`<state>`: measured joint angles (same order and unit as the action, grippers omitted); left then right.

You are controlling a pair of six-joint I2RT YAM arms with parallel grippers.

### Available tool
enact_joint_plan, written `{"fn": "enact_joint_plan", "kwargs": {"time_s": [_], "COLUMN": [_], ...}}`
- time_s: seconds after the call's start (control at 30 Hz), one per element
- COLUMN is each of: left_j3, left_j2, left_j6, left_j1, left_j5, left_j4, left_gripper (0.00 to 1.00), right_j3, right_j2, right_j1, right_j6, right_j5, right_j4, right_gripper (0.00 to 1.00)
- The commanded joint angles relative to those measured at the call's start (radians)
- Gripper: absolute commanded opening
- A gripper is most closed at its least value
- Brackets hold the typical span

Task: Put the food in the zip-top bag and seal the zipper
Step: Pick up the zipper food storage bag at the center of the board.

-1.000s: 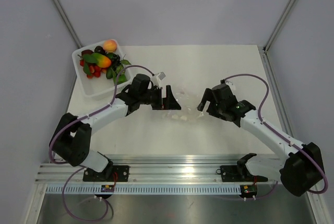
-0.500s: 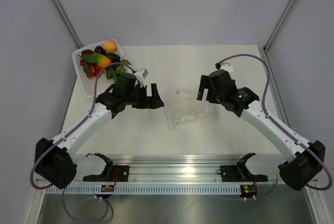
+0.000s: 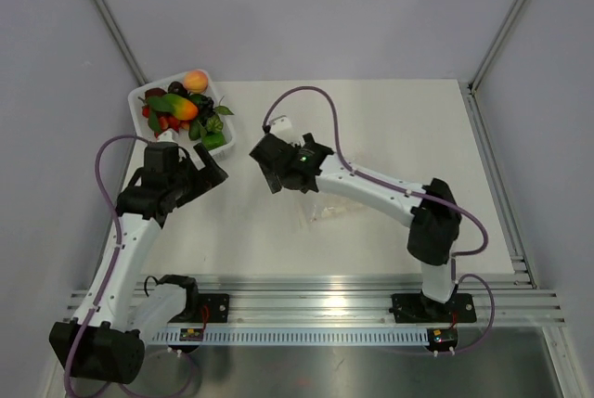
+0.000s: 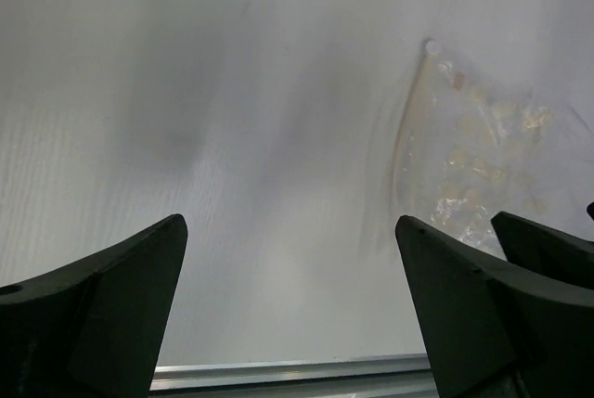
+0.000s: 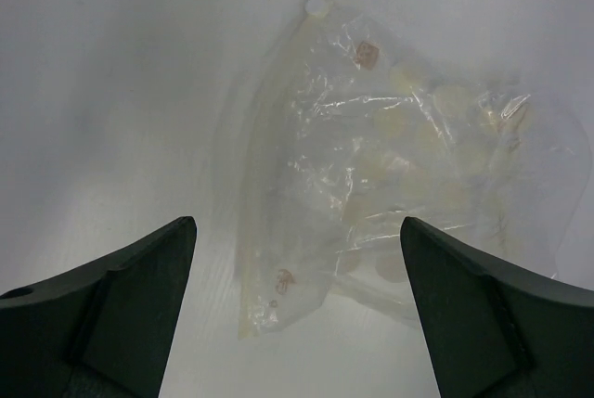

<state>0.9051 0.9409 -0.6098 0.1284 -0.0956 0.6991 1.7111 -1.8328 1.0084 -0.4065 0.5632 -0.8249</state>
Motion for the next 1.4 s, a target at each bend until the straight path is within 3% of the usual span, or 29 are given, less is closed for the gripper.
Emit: {"fn": "enact_joint_plan", "kwargs": {"time_s": [0.0,0.13,0.37,0.57,0.93,1.23,1.37], "left_j3": [-0.009,-0.031,-0.060,-0.089,-0.107,-0.118,-0.121], "left_j2": [-0.043,-0.083,-0.117,-0.102,-0.102,-0.094,-0.096], "left_j6": [-0.056,-0.068,-0.056,-0.048,-0.047,-0.042,-0.039], "left_j1": [-0.029,-0.052,-0.078,-0.087,-0.093,-0.095,-0.093], "left_j5": [0.140,0.148,0.125,0.111,0.063,0.053,0.051], "left_j4": [0.069,0.071,0.040,0.028,0.005,-0.003,-0.004], "left_gripper": [0.99,0.99,0.99,0.99,0.99,0.99,0.99], "right_j3": [0.126,0.200,0.191,0.160,0.203,0.182,0.157], "right_j2": [-0.137,-0.252,-0.358,-0.384,-0.479,-0.467,-0.433], "right_j1": [0.041,0.059,0.065,0.070,0.076,0.078,0.079], "right_j6": [0.075,0.110,0.164,0.192,0.239,0.241,0.235], "right_j5": [0.174,0.244,0.270,0.270,0.409,0.457,0.460], "right_j4": [-0.152,-0.174,-0.140,-0.091,-0.082,-0.057,-0.045], "right_gripper": [1.00,1.00,1.00,0.99,1.00,0.99,0.89]}}
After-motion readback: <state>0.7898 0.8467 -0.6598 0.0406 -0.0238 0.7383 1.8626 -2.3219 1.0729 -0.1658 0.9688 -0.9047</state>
